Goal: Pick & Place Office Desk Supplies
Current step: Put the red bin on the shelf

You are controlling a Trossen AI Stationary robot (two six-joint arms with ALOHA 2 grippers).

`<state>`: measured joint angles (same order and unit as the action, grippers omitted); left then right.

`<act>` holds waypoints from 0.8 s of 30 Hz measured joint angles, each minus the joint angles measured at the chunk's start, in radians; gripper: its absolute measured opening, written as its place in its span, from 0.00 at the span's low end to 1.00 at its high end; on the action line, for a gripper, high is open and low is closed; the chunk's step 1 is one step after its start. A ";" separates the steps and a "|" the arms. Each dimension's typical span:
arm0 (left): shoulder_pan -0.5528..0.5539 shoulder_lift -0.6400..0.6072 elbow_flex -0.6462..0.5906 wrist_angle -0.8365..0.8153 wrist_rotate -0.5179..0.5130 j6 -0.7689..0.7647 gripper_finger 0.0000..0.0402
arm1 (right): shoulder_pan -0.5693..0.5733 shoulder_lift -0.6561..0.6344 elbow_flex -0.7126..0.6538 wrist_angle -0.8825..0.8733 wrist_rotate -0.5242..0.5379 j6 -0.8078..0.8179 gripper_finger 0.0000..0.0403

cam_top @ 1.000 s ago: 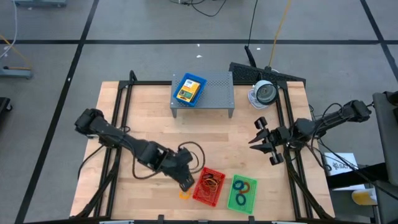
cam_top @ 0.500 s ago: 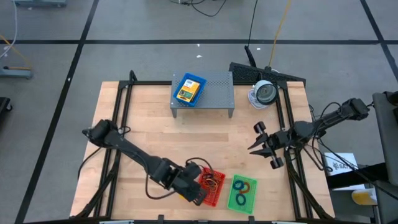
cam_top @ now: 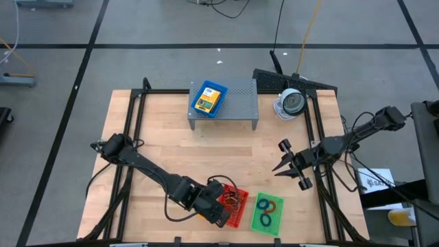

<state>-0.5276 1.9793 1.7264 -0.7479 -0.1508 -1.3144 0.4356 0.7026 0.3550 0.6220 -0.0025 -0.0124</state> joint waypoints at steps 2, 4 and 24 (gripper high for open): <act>0.003 0.000 0.000 0.000 0.009 -0.003 0.36 | 0.005 0.008 0.000 0.001 0.000 0.000 0.14; 0.003 0.000 0.000 -0.001 0.009 -0.012 0.36 | 0.006 0.016 0.000 0.001 0.000 0.000 0.14; -0.001 0.000 0.000 -0.012 -0.086 -0.060 0.36 | 0.005 0.036 0.000 0.001 0.000 0.001 0.14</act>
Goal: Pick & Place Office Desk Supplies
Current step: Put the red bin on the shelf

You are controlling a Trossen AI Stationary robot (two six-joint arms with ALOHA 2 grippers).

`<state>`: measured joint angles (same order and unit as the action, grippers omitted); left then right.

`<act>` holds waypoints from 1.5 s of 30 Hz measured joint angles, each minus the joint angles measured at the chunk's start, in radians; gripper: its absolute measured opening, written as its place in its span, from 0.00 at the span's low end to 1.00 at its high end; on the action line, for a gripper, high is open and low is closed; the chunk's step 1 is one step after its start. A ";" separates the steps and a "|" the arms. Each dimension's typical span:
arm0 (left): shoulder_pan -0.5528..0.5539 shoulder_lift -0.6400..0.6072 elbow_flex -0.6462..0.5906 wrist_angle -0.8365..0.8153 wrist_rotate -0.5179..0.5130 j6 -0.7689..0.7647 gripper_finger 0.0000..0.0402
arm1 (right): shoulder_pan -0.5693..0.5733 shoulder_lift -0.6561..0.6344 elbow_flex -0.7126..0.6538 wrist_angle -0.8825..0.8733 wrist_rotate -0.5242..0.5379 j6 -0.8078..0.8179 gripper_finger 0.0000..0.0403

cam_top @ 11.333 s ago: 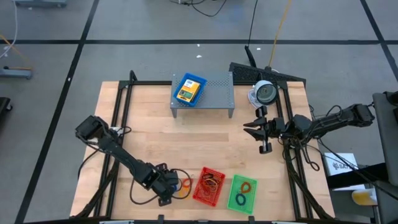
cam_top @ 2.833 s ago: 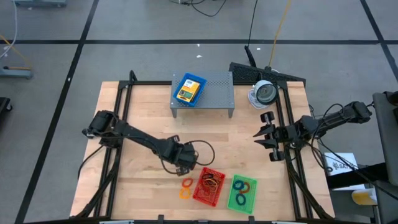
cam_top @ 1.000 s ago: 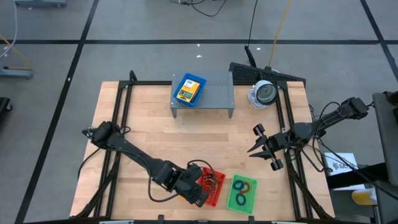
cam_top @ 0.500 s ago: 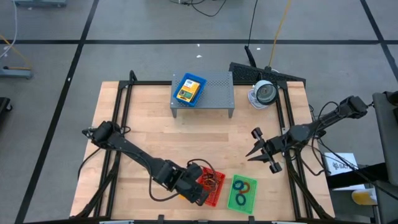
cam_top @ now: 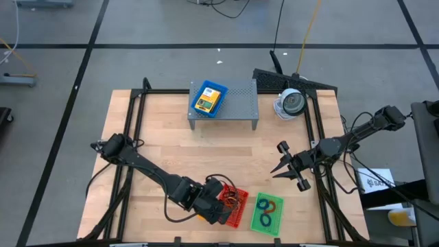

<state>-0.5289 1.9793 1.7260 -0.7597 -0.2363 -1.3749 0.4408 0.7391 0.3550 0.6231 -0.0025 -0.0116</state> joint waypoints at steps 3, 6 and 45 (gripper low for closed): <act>0.000 0.000 0.000 0.000 0.000 -0.001 0.36 | 0.000 0.000 0.000 0.000 0.000 0.000 0.14; 0.000 0.000 0.000 0.000 0.000 -0.001 0.36 | 0.000 0.000 0.000 0.000 0.000 0.000 0.14; 0.022 -0.638 -0.675 0.748 -0.357 1.116 0.36 | -0.036 0.529 0.769 -0.849 0.051 -0.024 0.14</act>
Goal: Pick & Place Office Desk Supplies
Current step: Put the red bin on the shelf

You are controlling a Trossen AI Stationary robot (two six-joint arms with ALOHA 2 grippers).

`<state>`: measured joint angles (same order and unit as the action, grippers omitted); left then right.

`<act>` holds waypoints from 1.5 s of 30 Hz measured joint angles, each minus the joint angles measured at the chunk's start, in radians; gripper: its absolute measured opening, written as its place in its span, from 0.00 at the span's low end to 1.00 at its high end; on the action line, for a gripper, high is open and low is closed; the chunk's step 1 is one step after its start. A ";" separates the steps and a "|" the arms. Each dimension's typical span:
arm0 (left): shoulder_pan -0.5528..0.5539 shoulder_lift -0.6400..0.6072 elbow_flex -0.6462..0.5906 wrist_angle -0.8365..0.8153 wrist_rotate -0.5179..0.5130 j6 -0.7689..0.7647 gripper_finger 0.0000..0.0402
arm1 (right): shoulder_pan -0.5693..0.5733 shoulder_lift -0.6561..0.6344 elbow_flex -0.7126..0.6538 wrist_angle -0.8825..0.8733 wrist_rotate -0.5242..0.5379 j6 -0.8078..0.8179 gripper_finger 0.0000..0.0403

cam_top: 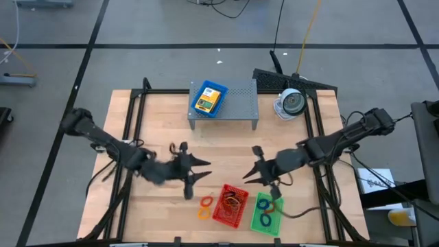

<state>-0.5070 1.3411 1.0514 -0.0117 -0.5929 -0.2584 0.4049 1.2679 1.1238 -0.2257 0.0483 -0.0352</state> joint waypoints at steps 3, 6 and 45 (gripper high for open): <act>0.073 -0.082 -0.179 0.206 0.173 0.077 0.36 | 0.000 0.068 0.102 -0.152 0.000 -0.009 0.14; 0.133 -0.146 -0.301 0.293 0.245 0.088 0.36 | 0.000 0.123 0.190 -0.251 -0.019 -0.020 0.14; 0.363 -0.189 -0.423 0.435 0.614 0.192 0.36 | 0.141 0.588 0.404 -0.474 -0.125 -0.636 0.56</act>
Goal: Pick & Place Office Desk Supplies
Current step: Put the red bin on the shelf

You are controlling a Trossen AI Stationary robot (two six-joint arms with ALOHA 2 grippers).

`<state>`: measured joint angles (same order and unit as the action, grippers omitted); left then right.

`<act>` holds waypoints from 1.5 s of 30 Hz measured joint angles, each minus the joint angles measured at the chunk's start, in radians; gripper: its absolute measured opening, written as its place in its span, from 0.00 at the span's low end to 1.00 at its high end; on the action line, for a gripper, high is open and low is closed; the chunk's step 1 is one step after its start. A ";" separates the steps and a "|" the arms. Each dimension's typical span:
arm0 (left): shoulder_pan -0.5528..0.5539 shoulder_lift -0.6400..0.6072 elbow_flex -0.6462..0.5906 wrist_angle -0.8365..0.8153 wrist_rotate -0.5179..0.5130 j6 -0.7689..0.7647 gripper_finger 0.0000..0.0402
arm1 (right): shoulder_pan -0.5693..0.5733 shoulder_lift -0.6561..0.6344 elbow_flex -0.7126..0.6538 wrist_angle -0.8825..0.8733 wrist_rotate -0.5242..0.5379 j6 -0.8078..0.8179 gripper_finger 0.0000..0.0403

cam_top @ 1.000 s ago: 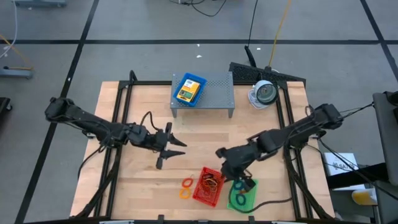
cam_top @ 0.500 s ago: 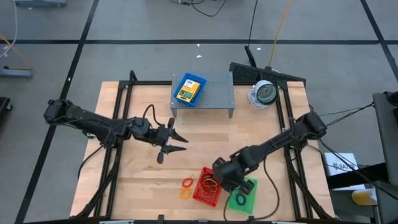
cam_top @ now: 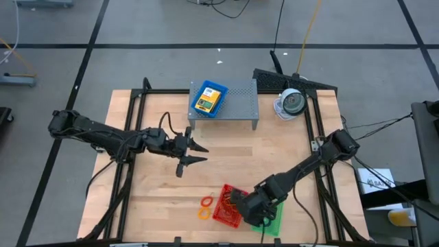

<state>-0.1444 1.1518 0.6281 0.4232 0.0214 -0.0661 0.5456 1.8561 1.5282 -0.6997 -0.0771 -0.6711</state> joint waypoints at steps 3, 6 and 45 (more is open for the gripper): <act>0.000 0.000 0.000 0.000 -0.005 -0.015 0.36 | 0.005 0.026 0.000 0.027 0.002 -0.007 0.55; 0.000 0.000 0.000 0.000 -0.005 -0.020 0.36 | 0.005 0.050 0.000 0.035 0.001 -0.014 0.52; 0.000 0.000 0.001 -0.005 -0.006 0.005 0.36 | -0.075 0.058 -0.152 0.231 -0.188 0.073 0.45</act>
<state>-0.1444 1.1519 0.6292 0.4185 0.0158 -0.0608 0.4706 1.9137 1.3763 -0.4686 -0.2650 -0.5978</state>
